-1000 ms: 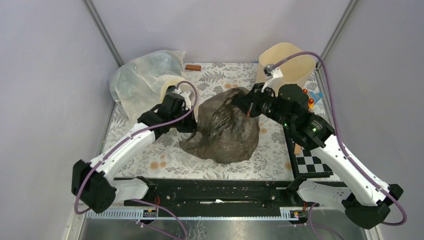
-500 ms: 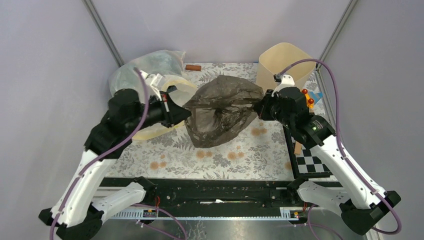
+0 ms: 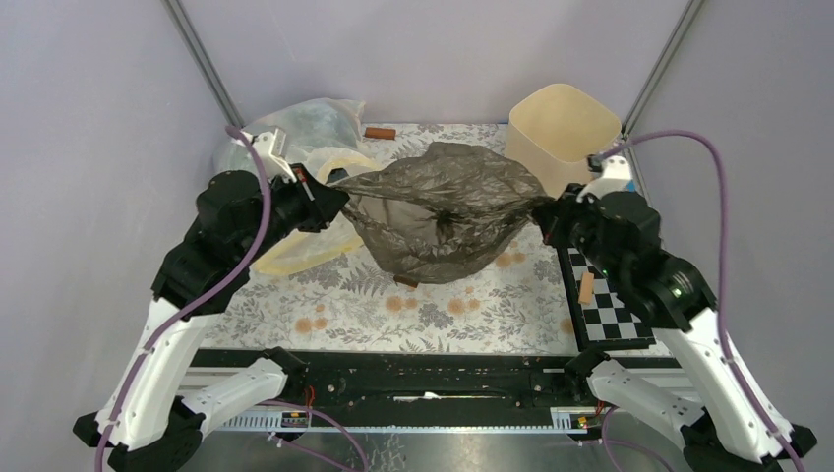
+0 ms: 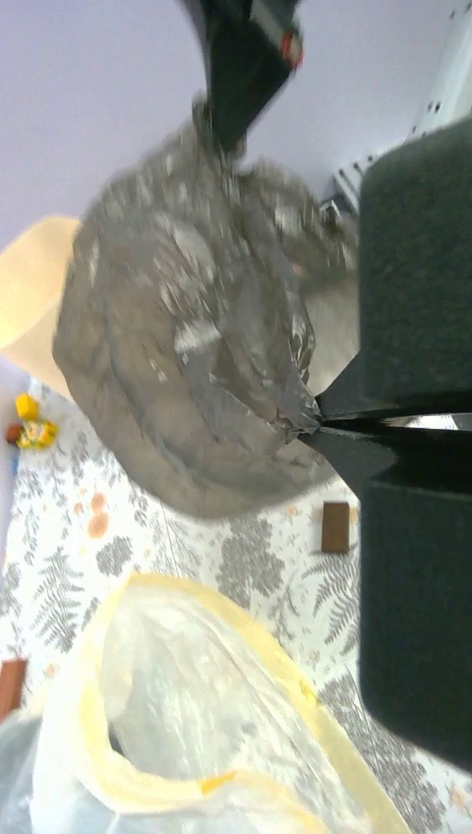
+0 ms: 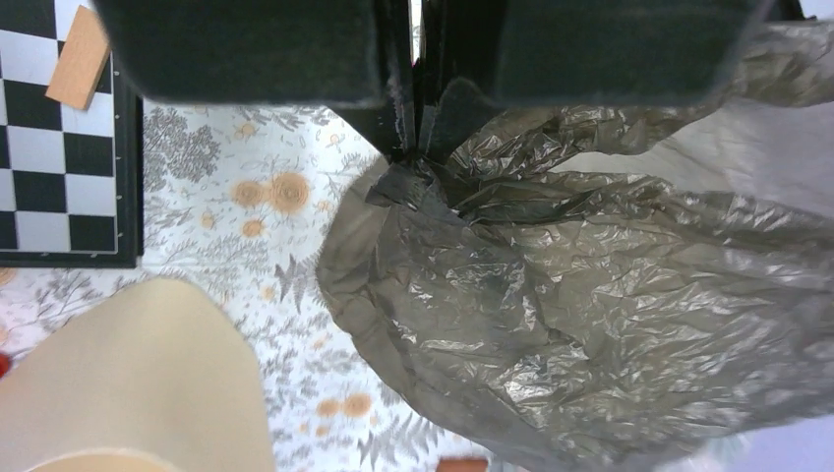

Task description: Put the trash bags into the trash bin

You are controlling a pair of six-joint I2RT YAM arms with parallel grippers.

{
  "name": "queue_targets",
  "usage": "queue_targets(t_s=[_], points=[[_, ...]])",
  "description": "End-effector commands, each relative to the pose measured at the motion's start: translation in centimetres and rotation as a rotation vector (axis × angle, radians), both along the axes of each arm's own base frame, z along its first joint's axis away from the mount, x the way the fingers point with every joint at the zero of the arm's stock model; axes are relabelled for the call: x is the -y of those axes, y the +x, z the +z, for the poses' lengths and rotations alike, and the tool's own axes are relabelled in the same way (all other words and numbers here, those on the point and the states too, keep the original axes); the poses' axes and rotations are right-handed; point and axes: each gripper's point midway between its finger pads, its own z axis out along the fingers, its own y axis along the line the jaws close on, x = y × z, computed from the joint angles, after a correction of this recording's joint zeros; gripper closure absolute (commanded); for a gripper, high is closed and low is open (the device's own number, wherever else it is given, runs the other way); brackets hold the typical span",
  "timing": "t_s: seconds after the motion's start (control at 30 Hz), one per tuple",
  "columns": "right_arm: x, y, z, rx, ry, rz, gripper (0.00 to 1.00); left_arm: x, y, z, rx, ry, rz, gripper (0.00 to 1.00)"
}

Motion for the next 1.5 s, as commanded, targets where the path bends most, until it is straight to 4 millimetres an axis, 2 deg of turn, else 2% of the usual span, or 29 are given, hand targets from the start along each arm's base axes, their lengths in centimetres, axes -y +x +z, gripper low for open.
queue_targets(t_s=[0.0,0.1,0.27,0.37,0.47,0.6,0.73,0.87,0.9,1.1,1.23,1.47], points=[[2.6,-0.4,2.7,0.089,-0.011,-0.092,1.00,-0.9,2.2,-2.4,0.005,0.079,0.082,1.00],[2.4,-0.5,2.7,0.099,-0.010,-0.068,0.99,-0.6,2.6,-3.9,-0.012,0.091,0.079,1.00],[0.4,-0.8,2.7,0.092,0.009,0.039,0.93,0.6,3.1,-4.5,-0.003,0.072,0.036,1.00],[-1.8,-1.2,2.1,0.071,0.029,0.152,0.78,2.4,3.0,-4.8,0.012,0.013,-0.043,1.00],[-2.9,-1.1,1.8,0.070,0.042,0.206,0.43,3.9,2.9,-6.3,-0.007,-0.039,-0.100,1.00],[-1.7,0.5,1.6,0.087,-0.006,0.108,0.31,4.6,2.9,-8.4,-0.042,-0.046,-0.129,1.00],[0.4,2.5,0.9,0.081,-0.122,-0.013,0.29,4.5,2.8,-9.5,-0.049,-0.007,-0.140,1.00],[2.1,5.1,0.8,0.089,-0.263,-0.125,0.05,3.8,2.7,-9.3,-0.033,-0.017,-0.105,1.00],[2.6,5.8,1.0,0.096,-0.296,-0.155,0.02,3.7,2.6,-9.0,-0.025,-0.023,-0.103,1.00],[3.3,11.0,1.5,0.075,-0.414,-0.183,0.00,3.3,2.1,-8.5,-0.018,-0.024,-0.100,1.00],[3.7,14.7,0.8,0.005,-0.382,-0.080,0.00,3.3,1.7,-8.7,-0.028,-0.021,-0.108,1.00],[4.1,19.8,-2.1,-0.095,-0.417,-0.016,0.01,3.3,1.4,-9.2,-0.043,-0.056,-0.100,1.00]])
